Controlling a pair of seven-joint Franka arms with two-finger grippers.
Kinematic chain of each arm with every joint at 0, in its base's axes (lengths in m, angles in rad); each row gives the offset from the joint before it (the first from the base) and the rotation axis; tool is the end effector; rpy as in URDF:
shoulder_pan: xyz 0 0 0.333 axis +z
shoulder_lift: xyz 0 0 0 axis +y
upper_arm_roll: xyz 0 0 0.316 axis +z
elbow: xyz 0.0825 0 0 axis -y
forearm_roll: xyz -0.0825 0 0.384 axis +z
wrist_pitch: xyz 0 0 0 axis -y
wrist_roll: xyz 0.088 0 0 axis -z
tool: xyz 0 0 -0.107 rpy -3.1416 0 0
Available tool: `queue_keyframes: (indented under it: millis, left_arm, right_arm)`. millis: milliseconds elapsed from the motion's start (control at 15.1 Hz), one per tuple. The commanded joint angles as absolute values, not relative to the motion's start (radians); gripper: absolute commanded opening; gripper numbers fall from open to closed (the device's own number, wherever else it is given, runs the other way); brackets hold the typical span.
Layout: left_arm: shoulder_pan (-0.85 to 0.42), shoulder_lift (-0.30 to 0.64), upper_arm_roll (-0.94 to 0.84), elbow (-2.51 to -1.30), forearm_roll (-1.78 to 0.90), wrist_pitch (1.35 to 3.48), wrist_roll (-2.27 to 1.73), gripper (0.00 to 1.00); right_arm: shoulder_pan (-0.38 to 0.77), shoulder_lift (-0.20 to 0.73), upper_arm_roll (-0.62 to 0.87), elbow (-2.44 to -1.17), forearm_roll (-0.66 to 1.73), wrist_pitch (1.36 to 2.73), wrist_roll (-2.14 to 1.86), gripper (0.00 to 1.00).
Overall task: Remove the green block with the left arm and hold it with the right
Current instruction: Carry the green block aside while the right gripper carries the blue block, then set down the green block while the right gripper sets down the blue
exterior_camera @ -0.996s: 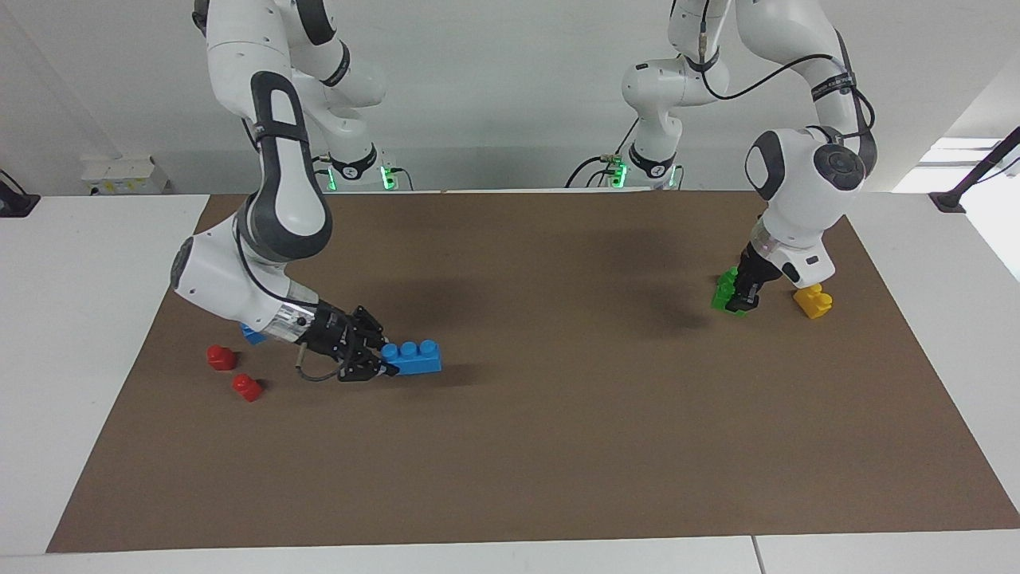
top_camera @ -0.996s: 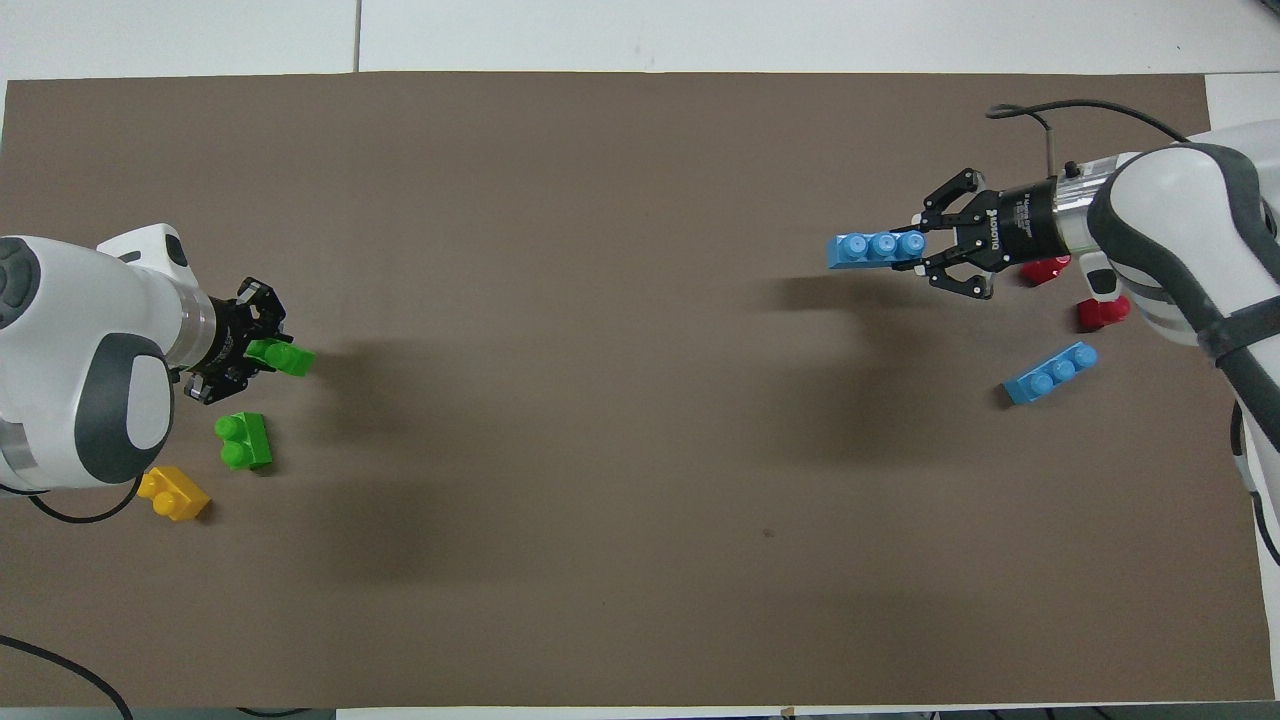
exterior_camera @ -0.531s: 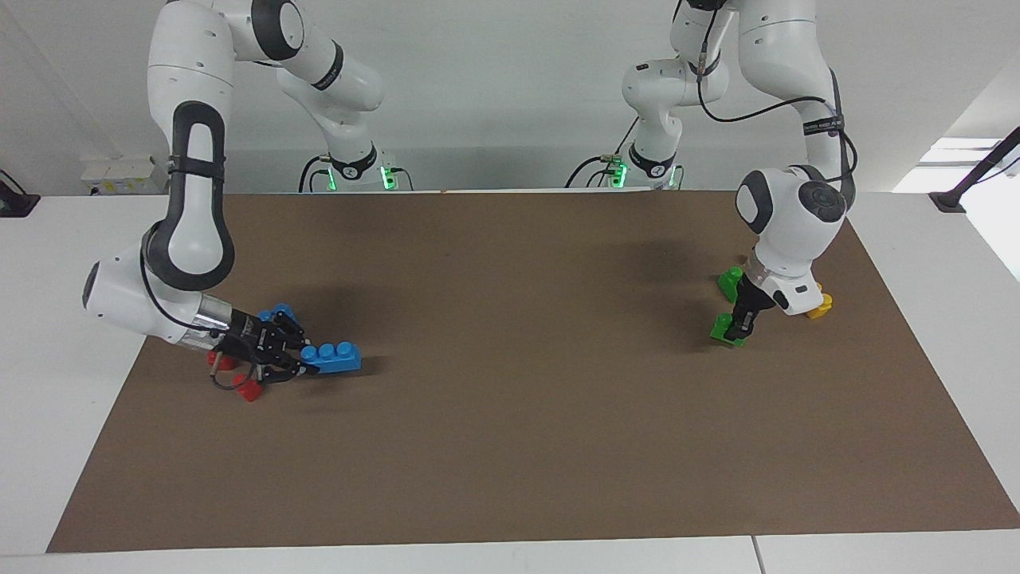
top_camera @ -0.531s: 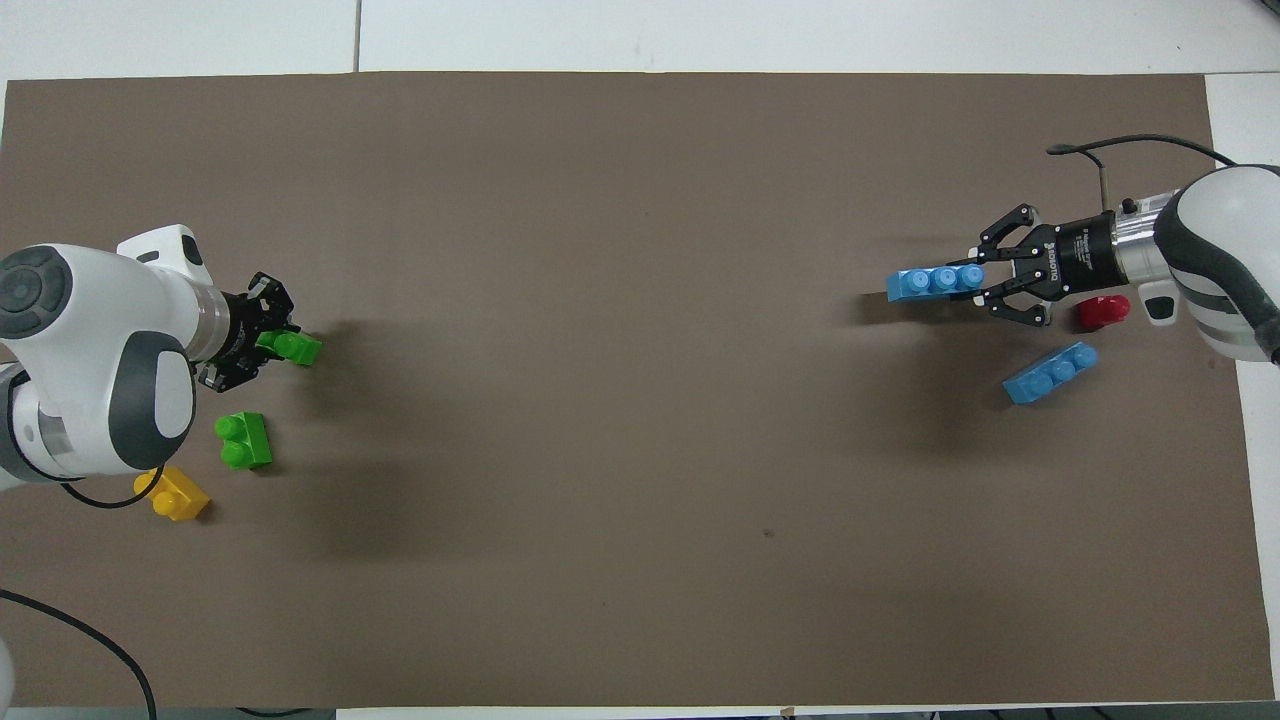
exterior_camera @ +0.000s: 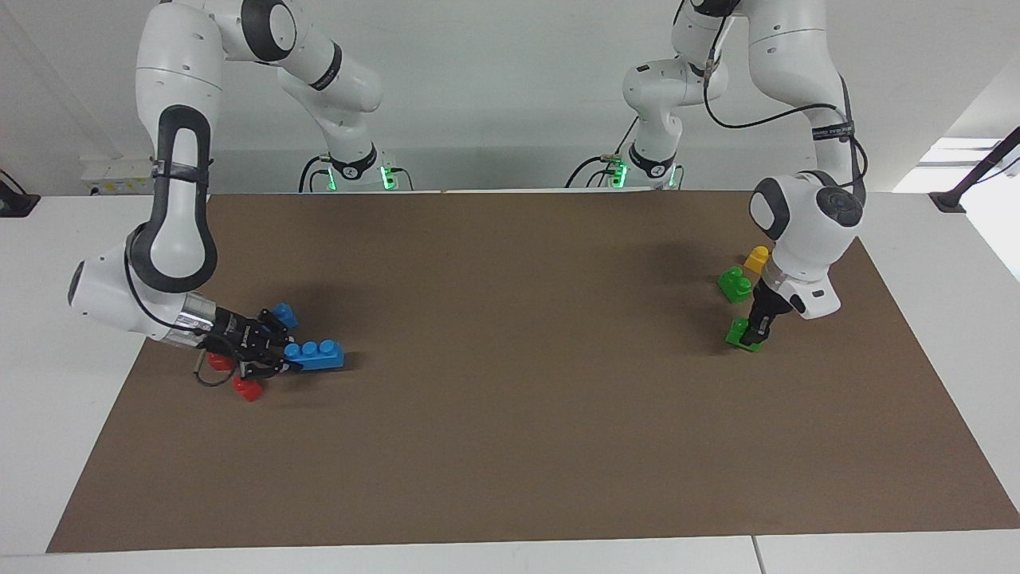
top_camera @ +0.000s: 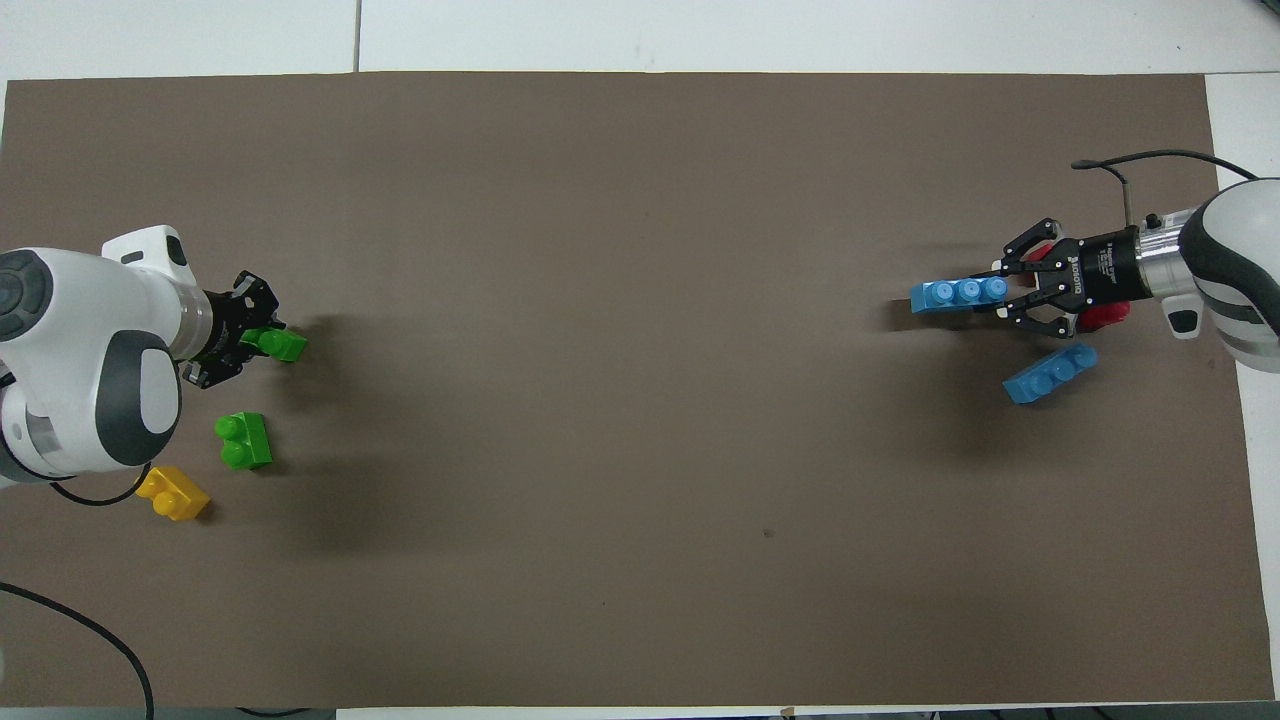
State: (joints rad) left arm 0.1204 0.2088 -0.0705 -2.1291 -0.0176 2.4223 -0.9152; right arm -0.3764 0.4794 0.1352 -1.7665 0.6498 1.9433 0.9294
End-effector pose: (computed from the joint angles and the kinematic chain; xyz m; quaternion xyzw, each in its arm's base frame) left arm 0.5759 0.0294 0.3190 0.8815 0.4702 0.0329 0.0299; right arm 0.6217 -0.1176 0.2871 -0.6833 0.6468 0.2387 0.2404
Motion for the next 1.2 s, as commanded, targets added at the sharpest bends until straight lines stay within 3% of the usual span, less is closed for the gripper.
queue_keyframes:
  millis: [0,664,731,797,863,1129]
  left_arm:
    - [0.127,0.241,-0.08,-2.111,-0.026,2.45,-0.891,0.0]
    - [0.127,0.301,-0.078,-2.077,-0.034,2.534,-0.893,0.0]
    - [0.129,0.299,-0.078,-2.083,-0.032,2.531,-0.89,0.26]
    - [0.127,0.296,-0.078,-2.092,-0.034,2.531,-0.89,0.93]
    - [0.124,0.295,-0.078,-2.095,-0.032,2.525,-0.89,1.0]
    - [0.121,0.287,-0.078,-2.094,-0.034,2.51,-0.891,1.0]
  right_arm:
    - [-0.403,0.48,0.152,-1.773,0.621,1.937,0.905,0.0]
    - [-0.374,0.485,0.153,-1.815,0.62,2.051,0.896,0.0]
    - [-0.373,0.485,0.155,-1.818,0.621,2.051,0.896,0.0]
    - [-0.374,0.485,0.155,-1.818,0.621,2.049,0.896,0.0]
    - [-0.373,0.483,0.155,-1.821,0.621,2.052,0.894,0.0]
    - [-0.367,0.483,0.158,-1.827,0.621,2.072,0.887,0.0]
